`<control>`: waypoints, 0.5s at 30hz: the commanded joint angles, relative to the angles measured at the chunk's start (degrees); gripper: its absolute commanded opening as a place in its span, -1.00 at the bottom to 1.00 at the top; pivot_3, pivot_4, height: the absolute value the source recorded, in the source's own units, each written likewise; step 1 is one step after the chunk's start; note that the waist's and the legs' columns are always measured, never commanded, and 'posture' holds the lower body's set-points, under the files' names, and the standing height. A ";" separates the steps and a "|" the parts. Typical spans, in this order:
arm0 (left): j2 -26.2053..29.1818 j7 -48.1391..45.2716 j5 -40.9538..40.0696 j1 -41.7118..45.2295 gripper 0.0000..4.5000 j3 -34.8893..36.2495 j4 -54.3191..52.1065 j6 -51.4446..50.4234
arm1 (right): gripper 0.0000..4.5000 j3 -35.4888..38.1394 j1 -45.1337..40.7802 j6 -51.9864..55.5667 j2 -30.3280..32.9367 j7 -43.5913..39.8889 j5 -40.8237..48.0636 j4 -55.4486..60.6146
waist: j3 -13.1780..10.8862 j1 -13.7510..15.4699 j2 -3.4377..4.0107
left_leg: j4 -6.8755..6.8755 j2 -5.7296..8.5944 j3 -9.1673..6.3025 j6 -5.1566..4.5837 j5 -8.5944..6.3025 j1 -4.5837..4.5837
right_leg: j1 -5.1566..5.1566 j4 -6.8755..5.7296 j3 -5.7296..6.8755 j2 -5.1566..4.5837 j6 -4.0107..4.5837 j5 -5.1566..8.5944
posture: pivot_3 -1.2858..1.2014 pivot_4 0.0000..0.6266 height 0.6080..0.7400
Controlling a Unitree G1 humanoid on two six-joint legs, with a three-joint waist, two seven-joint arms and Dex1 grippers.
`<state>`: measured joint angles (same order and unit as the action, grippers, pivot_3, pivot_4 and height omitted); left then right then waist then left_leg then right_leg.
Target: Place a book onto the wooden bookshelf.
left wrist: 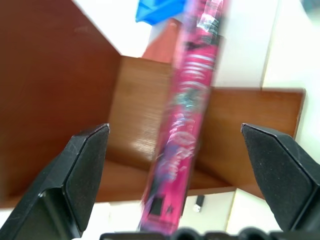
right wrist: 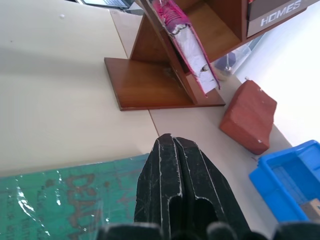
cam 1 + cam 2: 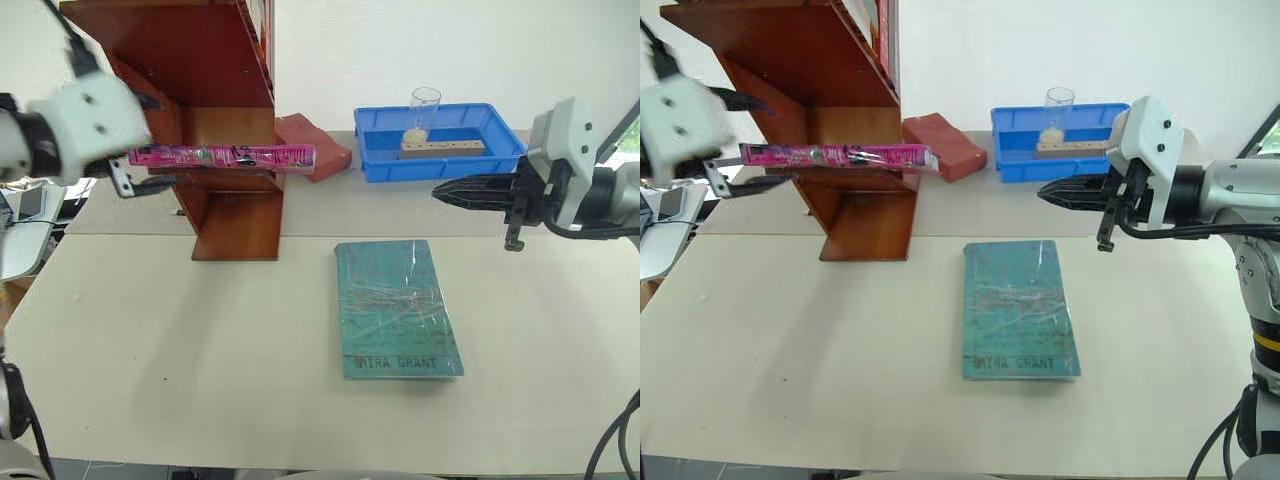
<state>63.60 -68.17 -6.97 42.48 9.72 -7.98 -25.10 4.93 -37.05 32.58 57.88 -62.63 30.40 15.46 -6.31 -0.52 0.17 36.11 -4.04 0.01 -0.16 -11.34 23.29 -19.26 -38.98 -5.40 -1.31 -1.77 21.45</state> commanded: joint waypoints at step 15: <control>-9.79 2.16 -22.01 -40.02 0.99 15.09 -20.00 -15.09 | -1.00 4.03 13.76 -11.11 9.33 -9.81 -7.02 -3.70 | -0.23 0.59 -0.11 | 0.05 -0.07 0.12 0.02 -0.01 -0.19 | 0.03 0.02 0.07 -0.09 0.47 -0.17 | 0.03 -0.52 -0.38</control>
<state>53.88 -67.59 -28.42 1.88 23.59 -27.67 -41.79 5.82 -23.10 23.70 65.94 -72.03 23.78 11.54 -6.54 0.07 0.06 36.19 -4.10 0.13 -0.15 -11.36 23.12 -19.23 -38.97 -5.35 -1.40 -1.30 21.28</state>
